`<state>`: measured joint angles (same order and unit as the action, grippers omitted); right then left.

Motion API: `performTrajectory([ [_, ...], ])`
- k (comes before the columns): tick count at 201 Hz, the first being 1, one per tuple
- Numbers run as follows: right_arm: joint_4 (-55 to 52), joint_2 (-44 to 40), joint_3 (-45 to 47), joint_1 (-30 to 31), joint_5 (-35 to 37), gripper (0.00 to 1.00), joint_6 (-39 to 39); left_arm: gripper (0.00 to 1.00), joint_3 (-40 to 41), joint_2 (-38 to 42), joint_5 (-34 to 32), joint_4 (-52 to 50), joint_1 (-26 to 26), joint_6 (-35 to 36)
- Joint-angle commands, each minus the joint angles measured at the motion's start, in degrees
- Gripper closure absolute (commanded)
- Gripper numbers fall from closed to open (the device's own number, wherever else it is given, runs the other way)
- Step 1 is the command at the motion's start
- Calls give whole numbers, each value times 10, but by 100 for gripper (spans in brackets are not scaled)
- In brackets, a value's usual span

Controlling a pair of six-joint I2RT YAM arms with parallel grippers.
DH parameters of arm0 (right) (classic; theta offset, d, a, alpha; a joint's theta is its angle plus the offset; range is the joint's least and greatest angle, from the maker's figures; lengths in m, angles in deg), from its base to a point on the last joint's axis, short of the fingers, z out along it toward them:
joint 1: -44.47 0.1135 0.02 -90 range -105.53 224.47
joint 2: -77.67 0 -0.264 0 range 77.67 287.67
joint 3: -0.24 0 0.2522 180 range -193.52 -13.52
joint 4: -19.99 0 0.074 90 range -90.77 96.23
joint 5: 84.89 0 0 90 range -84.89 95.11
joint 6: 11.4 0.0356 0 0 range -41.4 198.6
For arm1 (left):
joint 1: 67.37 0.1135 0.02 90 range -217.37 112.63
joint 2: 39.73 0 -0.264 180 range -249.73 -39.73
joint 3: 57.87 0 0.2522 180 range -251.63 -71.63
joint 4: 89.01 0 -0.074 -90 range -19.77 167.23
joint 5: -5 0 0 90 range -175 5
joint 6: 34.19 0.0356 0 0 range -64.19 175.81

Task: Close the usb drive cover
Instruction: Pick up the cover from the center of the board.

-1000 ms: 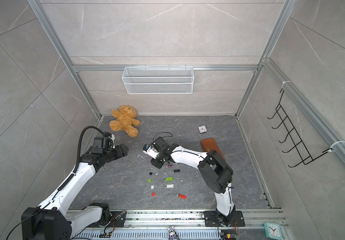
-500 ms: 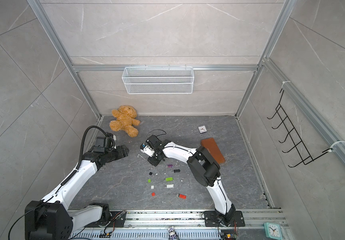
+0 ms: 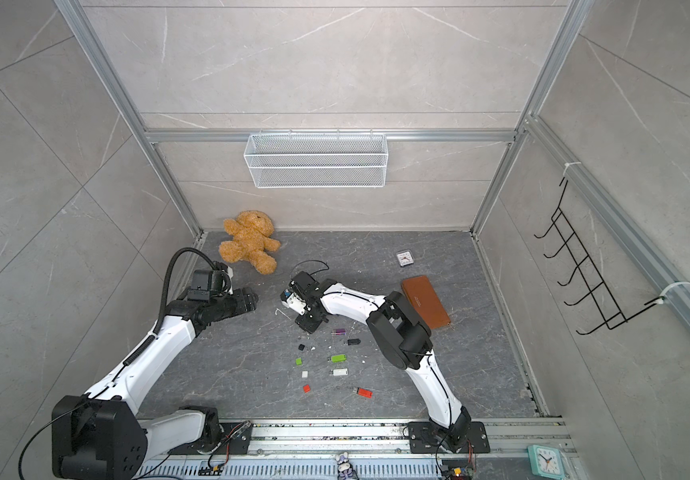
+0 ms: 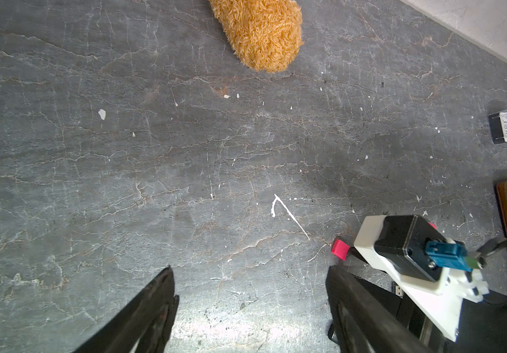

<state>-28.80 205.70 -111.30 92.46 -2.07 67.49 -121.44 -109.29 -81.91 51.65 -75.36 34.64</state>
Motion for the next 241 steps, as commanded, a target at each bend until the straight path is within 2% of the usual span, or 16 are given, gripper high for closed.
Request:
performTrajectory([
  [1, -21, 19, -17, 3, 10, 65, -1, 20, -22, -4, 0, -7, 3, 10],
  [90, -17, 31, -18, 3, 14, 66, -10, 20, -27, -8, 1, -10, 3, 8],
  [183, -35, 50, -34, 2, 28, 62, -11, 20, -28, -9, 2, -11, 3, 6],
  [241, -67, 57, -51, -1, 19, 62, -45, 20, -29, -10, 3, -11, 3, 6],
])
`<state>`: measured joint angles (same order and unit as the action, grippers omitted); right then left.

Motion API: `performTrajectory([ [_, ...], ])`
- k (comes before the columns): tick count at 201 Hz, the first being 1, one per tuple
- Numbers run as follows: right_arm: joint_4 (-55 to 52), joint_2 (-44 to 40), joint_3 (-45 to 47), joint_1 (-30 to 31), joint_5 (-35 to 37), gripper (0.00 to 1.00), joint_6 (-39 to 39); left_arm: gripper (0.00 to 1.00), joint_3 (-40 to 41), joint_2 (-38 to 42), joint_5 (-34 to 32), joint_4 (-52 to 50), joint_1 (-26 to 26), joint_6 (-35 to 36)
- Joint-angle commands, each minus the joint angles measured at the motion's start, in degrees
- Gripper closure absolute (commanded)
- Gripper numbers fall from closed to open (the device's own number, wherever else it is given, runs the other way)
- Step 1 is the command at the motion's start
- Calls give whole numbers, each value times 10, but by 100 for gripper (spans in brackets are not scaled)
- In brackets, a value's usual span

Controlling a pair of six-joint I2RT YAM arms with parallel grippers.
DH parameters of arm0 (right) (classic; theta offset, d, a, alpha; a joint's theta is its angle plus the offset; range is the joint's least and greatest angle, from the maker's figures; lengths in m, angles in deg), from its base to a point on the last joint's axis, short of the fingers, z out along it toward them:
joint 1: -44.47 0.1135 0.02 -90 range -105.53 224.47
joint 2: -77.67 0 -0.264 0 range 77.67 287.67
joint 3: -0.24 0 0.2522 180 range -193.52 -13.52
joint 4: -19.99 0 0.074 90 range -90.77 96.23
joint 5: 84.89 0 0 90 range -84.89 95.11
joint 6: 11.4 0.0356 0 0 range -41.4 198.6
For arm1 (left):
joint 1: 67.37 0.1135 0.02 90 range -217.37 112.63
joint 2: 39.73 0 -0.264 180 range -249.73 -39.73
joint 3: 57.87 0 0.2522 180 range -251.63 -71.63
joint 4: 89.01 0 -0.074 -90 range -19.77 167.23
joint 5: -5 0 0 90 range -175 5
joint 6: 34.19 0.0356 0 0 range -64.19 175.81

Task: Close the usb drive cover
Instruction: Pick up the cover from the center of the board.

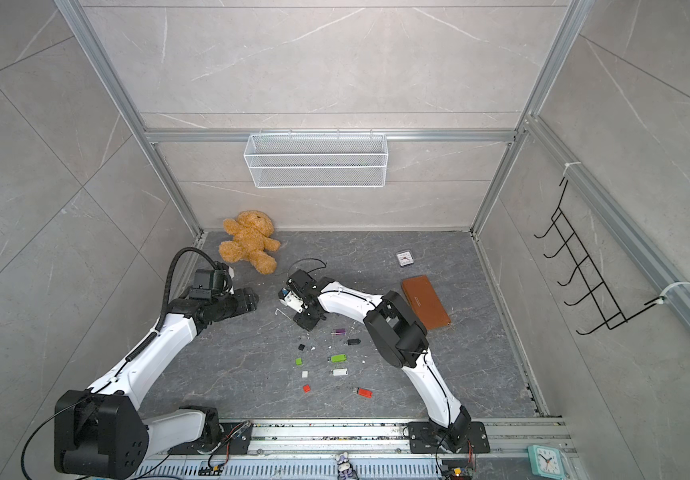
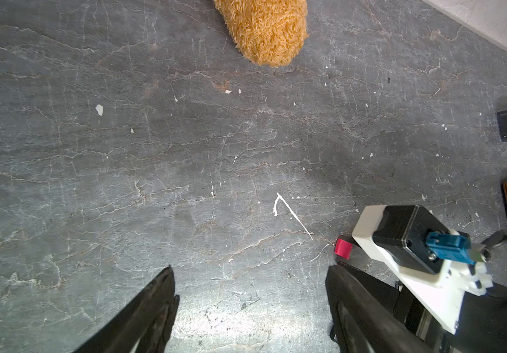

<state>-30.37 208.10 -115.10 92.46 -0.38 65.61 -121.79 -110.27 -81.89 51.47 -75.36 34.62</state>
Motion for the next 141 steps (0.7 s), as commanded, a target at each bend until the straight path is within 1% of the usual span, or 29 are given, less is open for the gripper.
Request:
performTrajectory([
  [1, -53, 34, -14, -1, 1, 62, -28, 20, -26, 0, 3, -10, 3, 6],
  [44, -86, 45, -30, -3, -27, 63, -65, 20, -25, 0, 4, -8, 3, 6],
  [115, -103, 66, -63, -7, -17, 67, -77, 20, -25, 1, 4, -10, 3, 5],
  [141, -101, 65, -61, -7, -3, 63, -80, 20, -27, 0, 6, -10, 3, 4],
])
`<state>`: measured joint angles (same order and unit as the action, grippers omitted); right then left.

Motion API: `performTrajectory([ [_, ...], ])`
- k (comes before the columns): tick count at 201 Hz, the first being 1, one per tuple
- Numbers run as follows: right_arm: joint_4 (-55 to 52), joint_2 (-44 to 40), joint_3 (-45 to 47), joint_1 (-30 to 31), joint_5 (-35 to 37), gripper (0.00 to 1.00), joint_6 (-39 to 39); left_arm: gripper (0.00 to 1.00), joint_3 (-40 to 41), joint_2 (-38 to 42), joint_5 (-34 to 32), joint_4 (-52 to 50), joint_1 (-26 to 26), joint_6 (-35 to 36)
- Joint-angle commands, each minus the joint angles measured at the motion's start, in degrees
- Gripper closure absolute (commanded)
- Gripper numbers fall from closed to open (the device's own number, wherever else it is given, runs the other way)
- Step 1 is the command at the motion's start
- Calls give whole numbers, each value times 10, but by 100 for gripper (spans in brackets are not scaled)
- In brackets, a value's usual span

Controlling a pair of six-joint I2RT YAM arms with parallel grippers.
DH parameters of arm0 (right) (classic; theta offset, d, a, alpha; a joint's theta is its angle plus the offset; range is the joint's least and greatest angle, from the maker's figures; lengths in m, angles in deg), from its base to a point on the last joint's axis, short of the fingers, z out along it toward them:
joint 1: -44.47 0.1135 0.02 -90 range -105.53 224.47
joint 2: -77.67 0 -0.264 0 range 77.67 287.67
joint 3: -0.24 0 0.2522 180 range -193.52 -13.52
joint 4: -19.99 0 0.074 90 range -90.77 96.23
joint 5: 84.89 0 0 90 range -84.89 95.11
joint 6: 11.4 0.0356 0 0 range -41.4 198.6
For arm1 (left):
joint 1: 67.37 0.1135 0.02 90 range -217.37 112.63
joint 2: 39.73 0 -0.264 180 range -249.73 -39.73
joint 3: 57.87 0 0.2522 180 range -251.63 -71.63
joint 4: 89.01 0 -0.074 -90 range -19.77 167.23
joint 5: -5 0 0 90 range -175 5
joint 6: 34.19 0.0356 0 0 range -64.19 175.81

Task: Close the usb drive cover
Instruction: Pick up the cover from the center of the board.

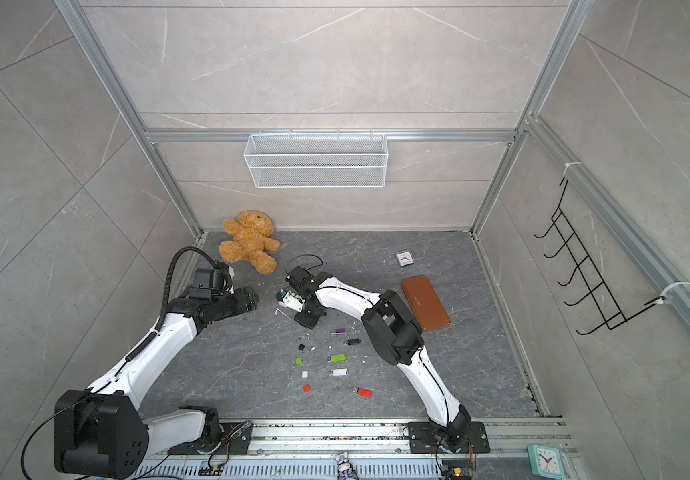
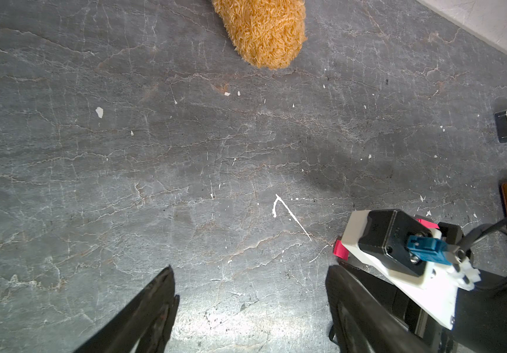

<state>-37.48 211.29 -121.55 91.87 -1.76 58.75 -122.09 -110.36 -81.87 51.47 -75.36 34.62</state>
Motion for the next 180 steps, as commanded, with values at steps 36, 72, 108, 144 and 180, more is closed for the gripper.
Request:
performTrajectory([
  [36, -30, 35, 2, -2, 21, 62, -22, 20, -25, 0, 7, -10, 3, 3],
  [72, -24, 41, -2, -2, 26, 62, -26, 20, -25, 1, 8, -9, 3, 1],
  [108, -16, 34, 4, -1, 25, 62, -43, 20, -25, 3, 9, -10, 3, 0],
  [144, -19, 27, 5, -3, -1, 62, -67, 20, -27, 1, 11, -9, 3, 0],
  [180, -31, 38, -5, -4, -26, 65, -72, 20, -25, 1, 13, -9, 3, 1],
])
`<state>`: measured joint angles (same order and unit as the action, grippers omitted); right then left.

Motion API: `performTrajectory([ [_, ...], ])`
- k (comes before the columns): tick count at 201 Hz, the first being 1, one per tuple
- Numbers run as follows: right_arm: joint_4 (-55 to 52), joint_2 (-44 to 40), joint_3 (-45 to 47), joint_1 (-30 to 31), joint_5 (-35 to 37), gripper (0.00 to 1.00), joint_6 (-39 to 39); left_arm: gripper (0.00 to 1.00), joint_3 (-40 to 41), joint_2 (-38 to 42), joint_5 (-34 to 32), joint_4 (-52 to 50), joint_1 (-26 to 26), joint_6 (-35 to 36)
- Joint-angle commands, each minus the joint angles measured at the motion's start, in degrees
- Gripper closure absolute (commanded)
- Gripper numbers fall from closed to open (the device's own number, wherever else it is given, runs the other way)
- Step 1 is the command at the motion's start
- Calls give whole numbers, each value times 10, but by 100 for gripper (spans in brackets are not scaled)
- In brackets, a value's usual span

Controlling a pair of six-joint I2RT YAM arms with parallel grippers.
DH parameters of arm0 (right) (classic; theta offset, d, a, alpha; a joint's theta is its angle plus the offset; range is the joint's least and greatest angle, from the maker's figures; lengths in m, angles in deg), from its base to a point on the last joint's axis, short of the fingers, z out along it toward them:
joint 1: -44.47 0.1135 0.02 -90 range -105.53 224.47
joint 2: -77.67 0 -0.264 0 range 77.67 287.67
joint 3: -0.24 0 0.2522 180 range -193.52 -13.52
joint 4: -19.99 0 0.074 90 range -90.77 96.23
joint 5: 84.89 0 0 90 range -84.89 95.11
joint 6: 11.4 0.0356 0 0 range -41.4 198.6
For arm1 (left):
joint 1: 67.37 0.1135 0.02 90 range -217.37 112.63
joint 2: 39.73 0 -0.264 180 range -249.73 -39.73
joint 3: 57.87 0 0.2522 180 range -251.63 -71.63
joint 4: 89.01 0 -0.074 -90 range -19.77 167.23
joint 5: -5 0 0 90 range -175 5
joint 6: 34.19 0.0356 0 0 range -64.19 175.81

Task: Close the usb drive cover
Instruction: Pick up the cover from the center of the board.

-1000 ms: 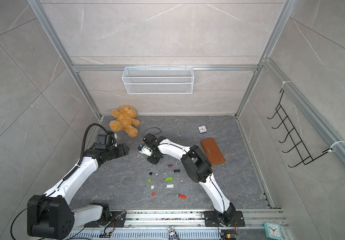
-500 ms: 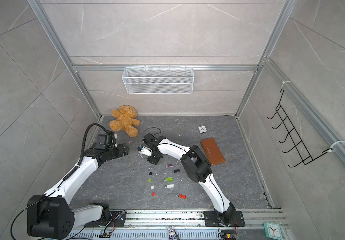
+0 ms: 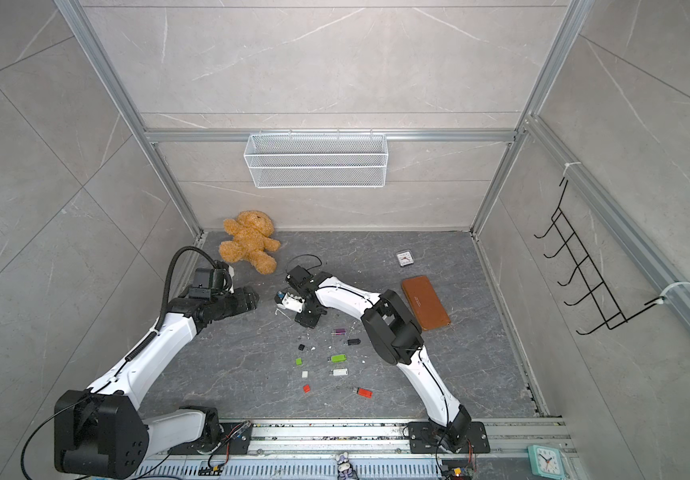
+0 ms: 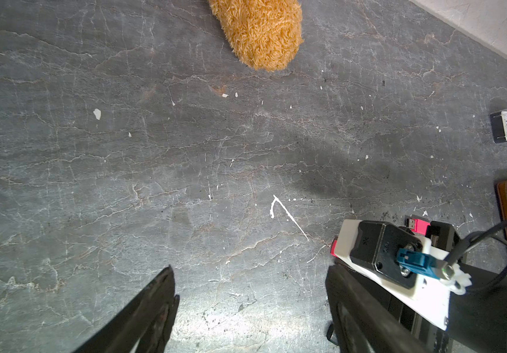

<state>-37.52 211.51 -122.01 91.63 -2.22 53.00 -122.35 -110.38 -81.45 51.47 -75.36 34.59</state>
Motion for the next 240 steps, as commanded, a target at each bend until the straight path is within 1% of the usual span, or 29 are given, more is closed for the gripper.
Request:
performTrajectory([
  [1, -31, 36, -1, -1, -21, 65, -15, 20, -23, 1, 9, -9, 3, 2],
  [29, -37, 39, -3, -2, -18, 66, -21, 20, -21, 4, 9, -10, 3, 2],
  [47, -40, 41, -5, -2, -19, 69, -22, 20, -18, 5, 9, -10, 3, 2],
  [89, -49, 47, -14, -1, -19, 67, -23, 20, -17, 5, 12, -11, 3, 0],
  [124, -52, 49, -15, -1, -21, 68, -25, 20, -15, 7, 11, -12, 3, -1],
  [159, -50, 50, -15, 1, -23, 72, -19, 20, -11, 8, 13, -12, 3, -3],
  [210, -51, 54, -16, 5, -30, 75, -13, 20, 15, 15, 35, -9, 3, -23],
  [240, -49, 53, -13, 4, -24, 72, -12, 20, 32, 18, 64, 3, 3, -40],
])
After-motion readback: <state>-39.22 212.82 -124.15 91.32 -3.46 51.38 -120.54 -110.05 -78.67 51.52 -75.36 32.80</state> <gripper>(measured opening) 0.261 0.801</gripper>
